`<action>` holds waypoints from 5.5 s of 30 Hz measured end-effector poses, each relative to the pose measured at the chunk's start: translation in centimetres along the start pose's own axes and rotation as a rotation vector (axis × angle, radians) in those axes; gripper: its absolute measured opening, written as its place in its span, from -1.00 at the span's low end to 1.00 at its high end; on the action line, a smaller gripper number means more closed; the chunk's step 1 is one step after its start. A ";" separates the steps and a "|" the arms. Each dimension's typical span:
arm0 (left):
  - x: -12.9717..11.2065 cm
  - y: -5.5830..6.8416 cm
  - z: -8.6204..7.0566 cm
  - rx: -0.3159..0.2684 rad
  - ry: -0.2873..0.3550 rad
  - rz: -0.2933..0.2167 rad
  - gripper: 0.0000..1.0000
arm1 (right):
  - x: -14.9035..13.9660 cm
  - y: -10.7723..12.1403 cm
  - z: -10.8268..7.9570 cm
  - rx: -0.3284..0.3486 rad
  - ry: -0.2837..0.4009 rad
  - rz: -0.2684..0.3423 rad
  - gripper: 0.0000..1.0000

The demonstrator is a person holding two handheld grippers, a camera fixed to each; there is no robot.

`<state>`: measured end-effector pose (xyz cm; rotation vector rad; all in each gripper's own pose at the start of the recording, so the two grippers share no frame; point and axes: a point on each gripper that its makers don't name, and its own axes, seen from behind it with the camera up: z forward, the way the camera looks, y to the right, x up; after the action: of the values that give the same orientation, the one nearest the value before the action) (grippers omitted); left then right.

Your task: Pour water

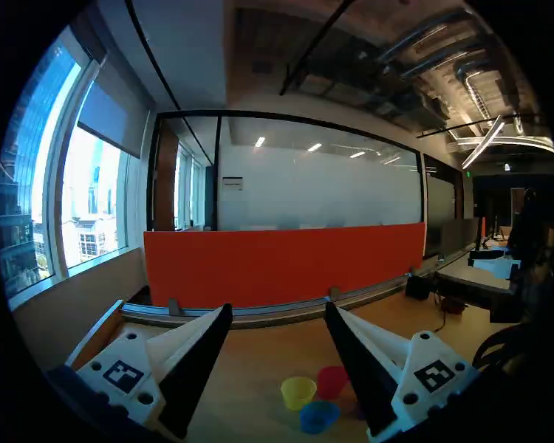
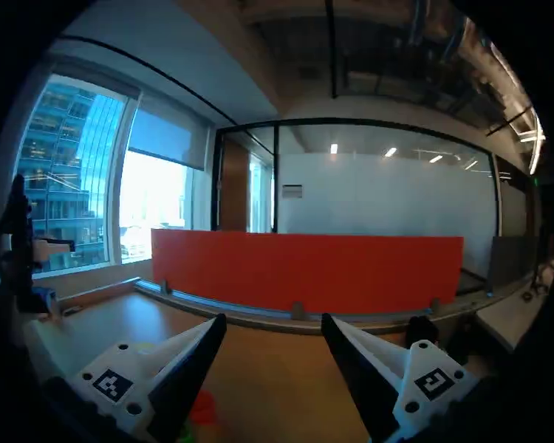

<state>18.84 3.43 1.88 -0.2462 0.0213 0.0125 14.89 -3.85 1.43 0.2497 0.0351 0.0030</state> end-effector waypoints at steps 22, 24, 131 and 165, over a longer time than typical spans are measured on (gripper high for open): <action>-1.3 4.1 0.2 -0.215 -0.031 -0.013 0.85 | 1.2 -6.1 -1.1 0.316 -0.024 -0.048 1.00; -1.8 4.4 0.2 -0.226 -0.044 -0.009 0.86 | 1.1 -6.6 -1.1 0.334 -0.033 -0.057 1.00; -31.0 5.7 1.9 -0.383 -0.609 0.139 0.86 | -28.2 -14.2 -3.4 0.677 -0.632 -0.213 1.00; -32.4 7.8 6.1 -0.443 -0.635 0.179 0.86 | -30.3 -15.3 -2.3 0.690 -0.669 -0.219 1.00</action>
<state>-13.58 12.15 6.60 -0.6735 -0.5977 0.2748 -15.50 -18.37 -3.53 0.9245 -0.6121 -0.3141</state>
